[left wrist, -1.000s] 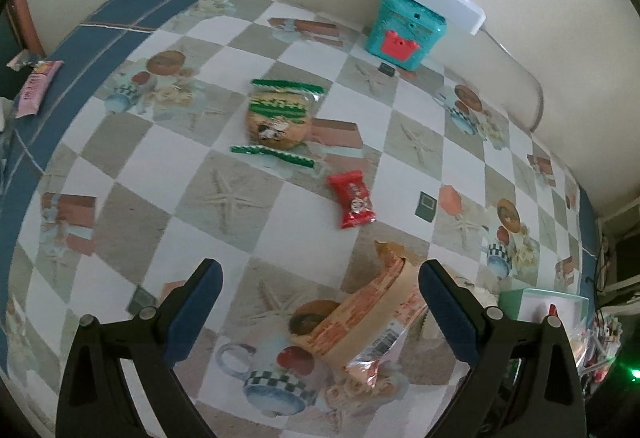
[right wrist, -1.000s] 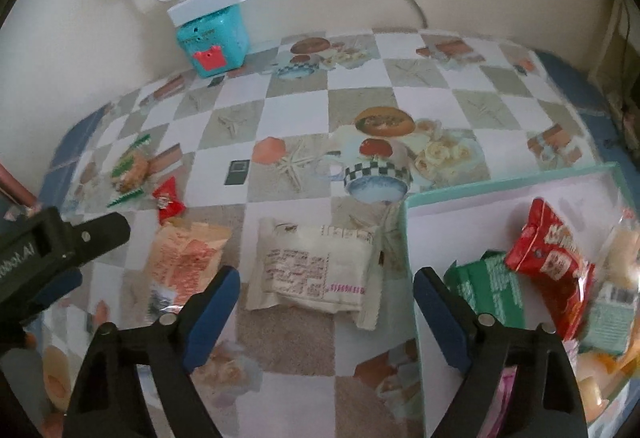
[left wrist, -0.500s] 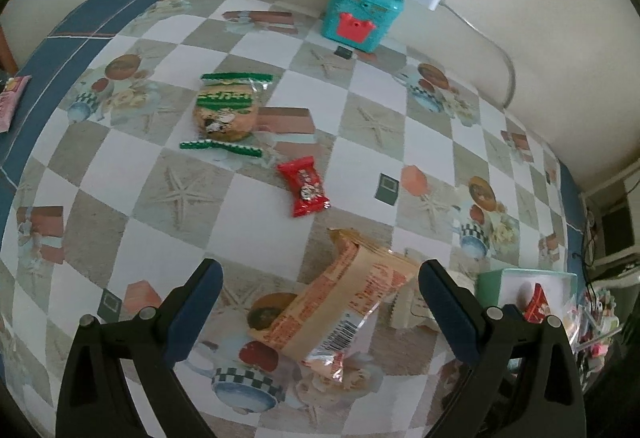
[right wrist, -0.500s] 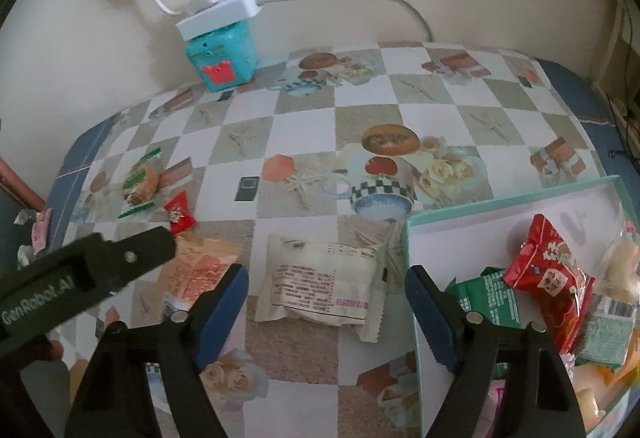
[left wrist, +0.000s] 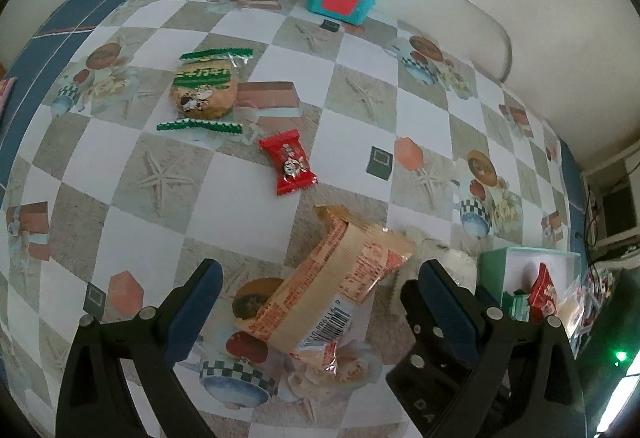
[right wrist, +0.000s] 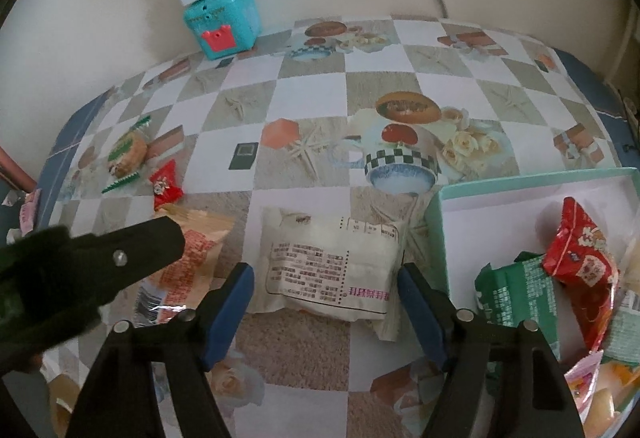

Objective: Organize snacks
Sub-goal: 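Grasp the tan bread pack with the left gripper while the right gripper grasps the white pack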

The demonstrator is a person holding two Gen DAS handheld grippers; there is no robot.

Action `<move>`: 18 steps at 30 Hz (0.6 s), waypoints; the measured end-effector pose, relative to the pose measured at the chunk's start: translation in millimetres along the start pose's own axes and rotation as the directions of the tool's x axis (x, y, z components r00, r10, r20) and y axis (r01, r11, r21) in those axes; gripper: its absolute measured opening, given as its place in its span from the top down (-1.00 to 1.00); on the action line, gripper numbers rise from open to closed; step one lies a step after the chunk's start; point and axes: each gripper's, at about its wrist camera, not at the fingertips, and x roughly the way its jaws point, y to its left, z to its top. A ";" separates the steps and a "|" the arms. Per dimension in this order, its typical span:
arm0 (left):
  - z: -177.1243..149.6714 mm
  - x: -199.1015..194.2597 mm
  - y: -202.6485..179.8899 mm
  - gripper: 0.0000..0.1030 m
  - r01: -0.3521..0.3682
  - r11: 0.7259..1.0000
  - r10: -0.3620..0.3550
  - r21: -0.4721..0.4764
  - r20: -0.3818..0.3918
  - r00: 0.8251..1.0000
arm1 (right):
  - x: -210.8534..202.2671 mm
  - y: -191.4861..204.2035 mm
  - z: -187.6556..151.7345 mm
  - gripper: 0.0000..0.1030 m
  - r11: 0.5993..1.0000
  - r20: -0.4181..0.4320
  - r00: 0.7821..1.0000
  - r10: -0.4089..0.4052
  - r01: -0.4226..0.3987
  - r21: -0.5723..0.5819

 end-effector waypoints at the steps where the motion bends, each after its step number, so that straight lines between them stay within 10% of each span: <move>1: -0.2 1.9 -0.9 -0.91 -0.009 1.000 0.009 0.002 -0.005 1.000 | 0.3 0.7 -0.1 -0.50 1.000 0.000 1.000 -0.005 0.005 -0.002; 18: -4.7 14.2 25.6 -0.91 -0.137 0.989 0.135 -0.063 -0.036 0.990 | 4.5 0.8 -1.2 -0.37 1.000 -0.001 1.000 -0.010 0.010 -0.012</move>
